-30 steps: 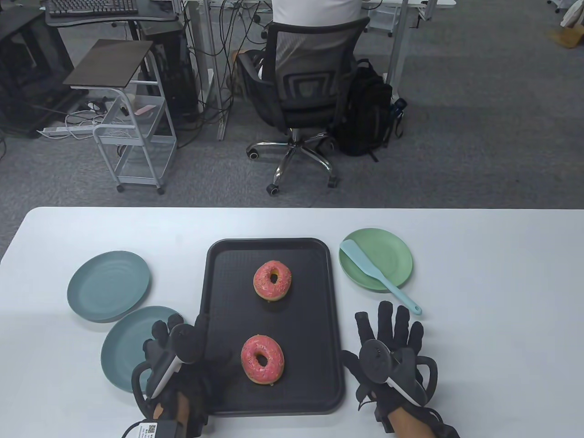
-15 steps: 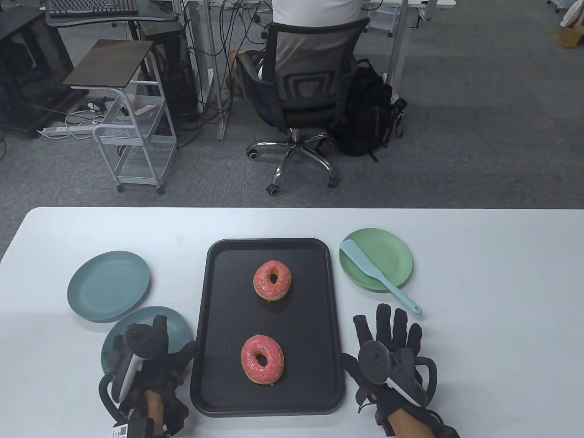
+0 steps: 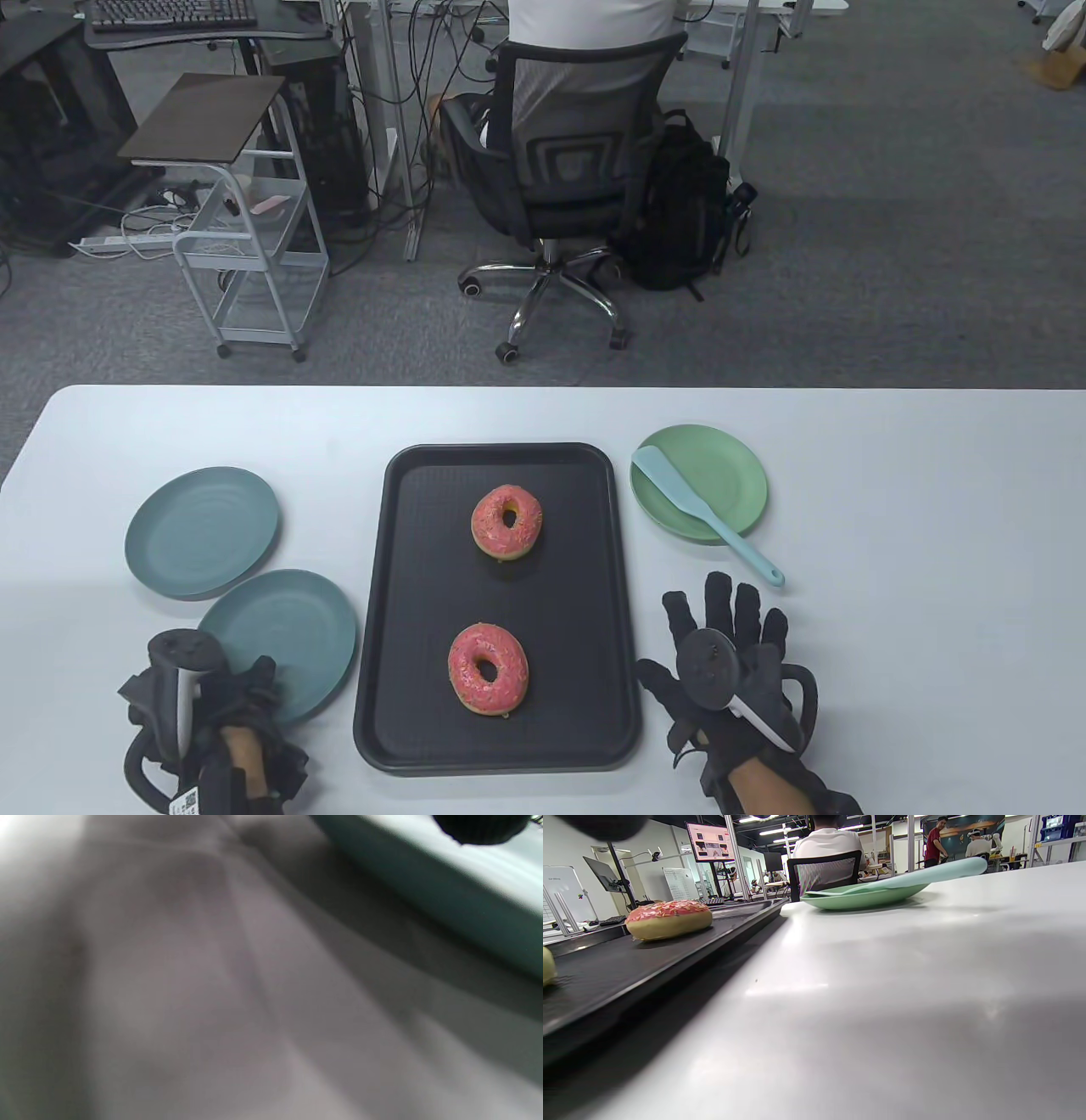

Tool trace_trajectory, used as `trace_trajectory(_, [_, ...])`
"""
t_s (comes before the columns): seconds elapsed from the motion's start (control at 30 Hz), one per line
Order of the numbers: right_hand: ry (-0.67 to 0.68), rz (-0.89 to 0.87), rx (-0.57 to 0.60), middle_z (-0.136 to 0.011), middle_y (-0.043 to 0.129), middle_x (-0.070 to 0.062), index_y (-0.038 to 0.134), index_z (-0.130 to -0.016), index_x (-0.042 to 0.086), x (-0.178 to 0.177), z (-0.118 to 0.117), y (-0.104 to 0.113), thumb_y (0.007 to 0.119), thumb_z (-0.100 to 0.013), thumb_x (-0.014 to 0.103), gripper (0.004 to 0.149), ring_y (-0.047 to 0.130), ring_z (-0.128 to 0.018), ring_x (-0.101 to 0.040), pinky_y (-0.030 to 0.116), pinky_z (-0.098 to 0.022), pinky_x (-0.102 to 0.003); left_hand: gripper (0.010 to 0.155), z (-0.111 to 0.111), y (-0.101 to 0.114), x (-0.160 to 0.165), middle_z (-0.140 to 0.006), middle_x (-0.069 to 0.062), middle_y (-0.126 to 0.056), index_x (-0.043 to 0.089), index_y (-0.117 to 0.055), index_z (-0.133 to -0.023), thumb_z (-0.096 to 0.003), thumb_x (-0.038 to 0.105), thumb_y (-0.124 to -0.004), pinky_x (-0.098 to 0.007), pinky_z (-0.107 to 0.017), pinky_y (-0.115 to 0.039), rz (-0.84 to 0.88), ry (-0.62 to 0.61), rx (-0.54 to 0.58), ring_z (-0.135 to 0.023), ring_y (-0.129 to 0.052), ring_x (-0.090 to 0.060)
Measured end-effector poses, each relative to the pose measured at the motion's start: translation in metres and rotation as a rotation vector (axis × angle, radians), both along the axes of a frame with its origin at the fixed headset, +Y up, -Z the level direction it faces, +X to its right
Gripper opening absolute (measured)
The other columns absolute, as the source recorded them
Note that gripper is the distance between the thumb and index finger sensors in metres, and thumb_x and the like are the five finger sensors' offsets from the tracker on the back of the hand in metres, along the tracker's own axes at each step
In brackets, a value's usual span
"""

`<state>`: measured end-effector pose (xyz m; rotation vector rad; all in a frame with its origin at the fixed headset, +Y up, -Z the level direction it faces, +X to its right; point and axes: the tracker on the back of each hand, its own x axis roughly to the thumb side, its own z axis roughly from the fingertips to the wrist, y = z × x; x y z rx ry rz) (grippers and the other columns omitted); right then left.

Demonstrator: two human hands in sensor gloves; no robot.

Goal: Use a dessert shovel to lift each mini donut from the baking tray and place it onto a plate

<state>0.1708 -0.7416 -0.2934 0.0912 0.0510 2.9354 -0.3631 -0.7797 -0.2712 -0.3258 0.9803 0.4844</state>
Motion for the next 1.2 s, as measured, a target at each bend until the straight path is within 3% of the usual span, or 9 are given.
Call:
trace_trajectory(0.23, [0.005, -0.013, -0.015, -0.118, 0.003, -0.022, 0.029, -0.111, 0.027, 0.000, 0.000, 0.001, 0.065, -0.044, 0.068, 0.087, 0.011, -0.105, -0.056, 0.004, -0.067, -0.073, 0.087, 0.000, 0.002, -0.001, -0.111, -0.007, -0.030, 0.040, -0.021, -0.101, -0.0381, 0.052, -0.080, -0.060, -0.076, -0.038, -0.090, 0.026, -0.012, -0.106, -0.036, -0.036])
trace_trajectory(0.37, [0.006, -0.022, -0.016, -0.118, 0.006, -0.022, 0.029, -0.111, 0.027, 0.001, 0.000, 0.002, 0.065, -0.044, 0.068, 0.086, 0.013, -0.105, -0.056, 0.004, -0.067, -0.073, 0.084, 0.002, 0.005, -0.002, -0.105, -0.001, -0.046, 0.036, -0.027, -0.102, -0.0387, 0.043, -0.082, -0.058, -0.075, -0.042, -0.133, 0.048, 0.011, -0.098, -0.051, -0.031])
trace_trajectory(0.6, [0.000, -0.038, -0.034, -0.119, 0.006, -0.022, 0.030, -0.111, 0.027, 0.002, 0.000, 0.001, 0.065, -0.044, 0.067, 0.086, 0.014, -0.106, -0.056, 0.004, -0.067, -0.073, 0.078, 0.008, 0.004, -0.009, -0.095, -0.003, -0.061, 0.030, -0.033, -0.102, -0.0400, 0.036, -0.080, -0.059, -0.071, -0.050, -0.123, 0.114, 0.037, -0.083, -0.065, -0.029])
trace_trajectory(0.8, [0.008, -0.045, -0.039, -0.119, 0.007, -0.022, 0.030, -0.111, 0.027, 0.002, 0.000, 0.002, 0.066, -0.045, 0.067, 0.085, 0.016, -0.106, -0.056, 0.004, -0.066, -0.073, 0.054, 0.018, 0.007, -0.019, -0.080, 0.001, -0.075, 0.029, -0.055, -0.093, -0.0418, 0.035, -0.071, -0.054, -0.069, -0.056, -0.090, 0.187, 0.141, -0.069, -0.078, -0.024])
trace_trajectory(1.2, [0.020, -0.052, -0.042, -0.119, 0.007, -0.023, 0.030, -0.111, 0.026, 0.000, 0.000, 0.001, 0.066, -0.045, 0.066, 0.085, 0.017, -0.106, -0.057, 0.005, -0.066, -0.073, 0.045, 0.029, 0.022, -0.025, -0.073, 0.003, -0.079, 0.031, -0.062, -0.085, -0.0412, 0.038, -0.067, -0.046, -0.054, -0.075, 0.006, 0.253, 0.380, -0.050, -0.088, -0.018])
